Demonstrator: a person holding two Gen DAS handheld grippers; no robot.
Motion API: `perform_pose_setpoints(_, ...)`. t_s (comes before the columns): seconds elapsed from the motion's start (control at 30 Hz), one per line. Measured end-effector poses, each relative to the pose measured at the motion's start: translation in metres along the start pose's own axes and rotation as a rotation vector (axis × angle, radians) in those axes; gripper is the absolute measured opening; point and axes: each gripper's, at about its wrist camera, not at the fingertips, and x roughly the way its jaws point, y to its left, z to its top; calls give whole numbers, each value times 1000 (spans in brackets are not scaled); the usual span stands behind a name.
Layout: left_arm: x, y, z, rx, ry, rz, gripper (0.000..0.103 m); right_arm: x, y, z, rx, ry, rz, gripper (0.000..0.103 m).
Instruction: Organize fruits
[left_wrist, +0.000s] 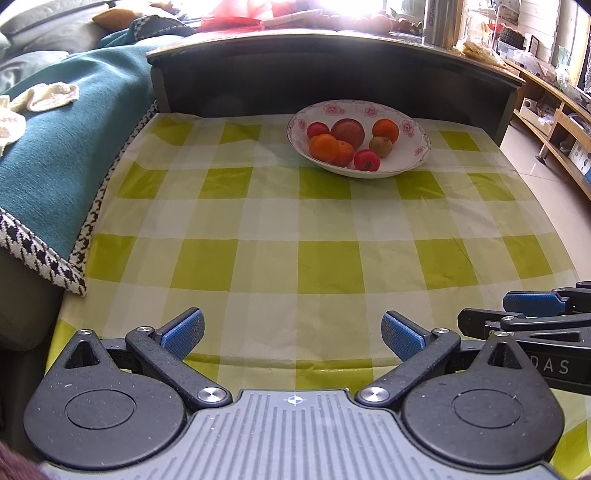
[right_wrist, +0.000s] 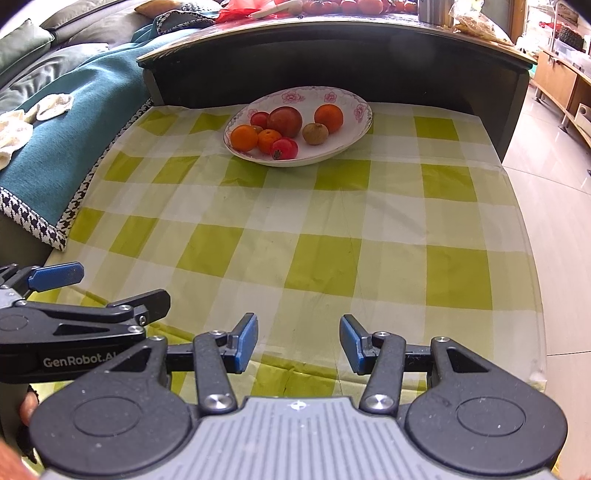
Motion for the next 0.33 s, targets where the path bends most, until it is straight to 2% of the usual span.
perform_pose_setpoints(0.33, -1, 1, -3, 1, -6, 10, 103, 2, 2, -2, -7, 6, 1, 51)
